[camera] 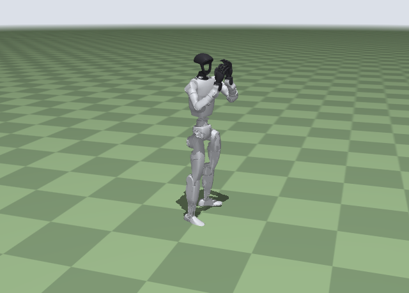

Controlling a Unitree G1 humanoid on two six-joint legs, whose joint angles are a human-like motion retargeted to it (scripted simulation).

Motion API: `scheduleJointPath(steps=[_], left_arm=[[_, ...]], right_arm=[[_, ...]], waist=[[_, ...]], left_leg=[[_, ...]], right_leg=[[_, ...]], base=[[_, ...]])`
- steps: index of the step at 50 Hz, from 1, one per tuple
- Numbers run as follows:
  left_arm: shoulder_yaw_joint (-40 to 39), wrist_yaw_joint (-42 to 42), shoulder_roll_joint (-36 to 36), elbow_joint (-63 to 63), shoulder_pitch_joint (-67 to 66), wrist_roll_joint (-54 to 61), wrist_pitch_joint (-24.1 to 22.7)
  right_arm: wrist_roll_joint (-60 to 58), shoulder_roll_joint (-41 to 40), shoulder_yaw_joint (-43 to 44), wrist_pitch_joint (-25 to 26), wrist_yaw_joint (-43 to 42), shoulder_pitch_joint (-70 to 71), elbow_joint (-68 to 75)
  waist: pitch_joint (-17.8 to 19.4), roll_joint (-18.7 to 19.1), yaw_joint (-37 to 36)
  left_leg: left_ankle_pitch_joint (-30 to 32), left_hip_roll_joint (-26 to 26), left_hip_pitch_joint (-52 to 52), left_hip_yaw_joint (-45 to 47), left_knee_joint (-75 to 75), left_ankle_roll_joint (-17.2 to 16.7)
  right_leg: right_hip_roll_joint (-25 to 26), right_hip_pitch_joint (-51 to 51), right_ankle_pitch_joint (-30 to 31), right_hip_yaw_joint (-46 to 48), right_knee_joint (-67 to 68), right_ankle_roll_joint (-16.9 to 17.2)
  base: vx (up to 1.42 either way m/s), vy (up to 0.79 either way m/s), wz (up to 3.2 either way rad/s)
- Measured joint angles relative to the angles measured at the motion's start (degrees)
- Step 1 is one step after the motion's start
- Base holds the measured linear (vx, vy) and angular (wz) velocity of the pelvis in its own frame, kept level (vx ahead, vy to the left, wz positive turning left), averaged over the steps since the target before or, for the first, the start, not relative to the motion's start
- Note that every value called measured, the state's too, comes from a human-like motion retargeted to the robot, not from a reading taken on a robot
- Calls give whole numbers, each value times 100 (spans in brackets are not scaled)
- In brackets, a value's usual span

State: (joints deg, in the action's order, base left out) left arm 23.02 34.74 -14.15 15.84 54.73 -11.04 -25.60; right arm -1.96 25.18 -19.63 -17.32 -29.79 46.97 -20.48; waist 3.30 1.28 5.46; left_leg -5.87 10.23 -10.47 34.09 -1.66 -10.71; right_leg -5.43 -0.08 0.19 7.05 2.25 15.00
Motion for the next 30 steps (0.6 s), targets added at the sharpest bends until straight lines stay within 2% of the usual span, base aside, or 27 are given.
scheduleJointPath(steps=[5, 8, 11, 15, 18, 23, 27, 30], left_arm=[[38, -382, 194, -945, -954, 1488, -33], [6, -273, 203, -753, -1227, 1498, -138], [-142, -79, 133, 37, -1121, 1115, -256], [-498, 27, -65, 1063, -664, 707, -222], [-699, 158, -300, 1457, -531, 478, -200], [-751, -1, -604, 1264, -1139, 673, -159], [-529, -720, -472, 494, -1798, 1719, -70], [-495, -672, -337, 335, -2067, 1862, -149]], right_arm=[[-1673, -166, 191, 124, -783, 730, -1351], [-2240, -130, 186, 183, -1104, 772, -1544], [-1770, -95, 0, 214, -1046, 377, -1019], [-217, -113, -202, 205, -108, -202, 382], [300, -257, -272, 155, 266, -416, 785], [-154, -569, -284, -8, 242, -235, -159], [-1008, -881, -354, 122, 171, 317, -1048], [-1531, -1070, -477, 173, 4, 661, -1261]], waist=[[-54, -107, -234], [-78, -199, -412], [-59, -293, -594], [-70, -382, -840], [-93, -440, -1003], [-97, -528, -1281], [-103, -664, -1481], [-108, -771, -1595]], left_leg=[[-36, -160, 121, -249, 34, 98], [-48, -223, 183, -402, 49, 119], [-50, -265, 249, -590, 63, 109], [-53, -304, 333, -837, 73, 64], [-49, -356, 372, -983, 56, 39], [-38, -453, 426, -1197, 24, 53], [-40, -544, 459, -1359, 11, 98], [-41, -582, 478, -1467, 2, 108]], right_leg=[[-231, 49, -45, 190, -8, 0], [-328, 102, -54, 327, -29, 0], [-403, 162, -76, 509, -23, 0], [-478, 241, -109, 756, -9, 0], [-547, 300, -131, 905, -12, 0], [-660, 374, -162, 1111, -8, 0], [-764, 436, -195, 1259, 8, -1], [-811, 478, -218, 1362, 25, -24]], base=[[1, 10, 42], [1, 8, 46], [0, 6, 56], [1, 5, 57], [2, 6, 48], [3, 6, 40], [3, 6, 36], [3, 4, 32]])
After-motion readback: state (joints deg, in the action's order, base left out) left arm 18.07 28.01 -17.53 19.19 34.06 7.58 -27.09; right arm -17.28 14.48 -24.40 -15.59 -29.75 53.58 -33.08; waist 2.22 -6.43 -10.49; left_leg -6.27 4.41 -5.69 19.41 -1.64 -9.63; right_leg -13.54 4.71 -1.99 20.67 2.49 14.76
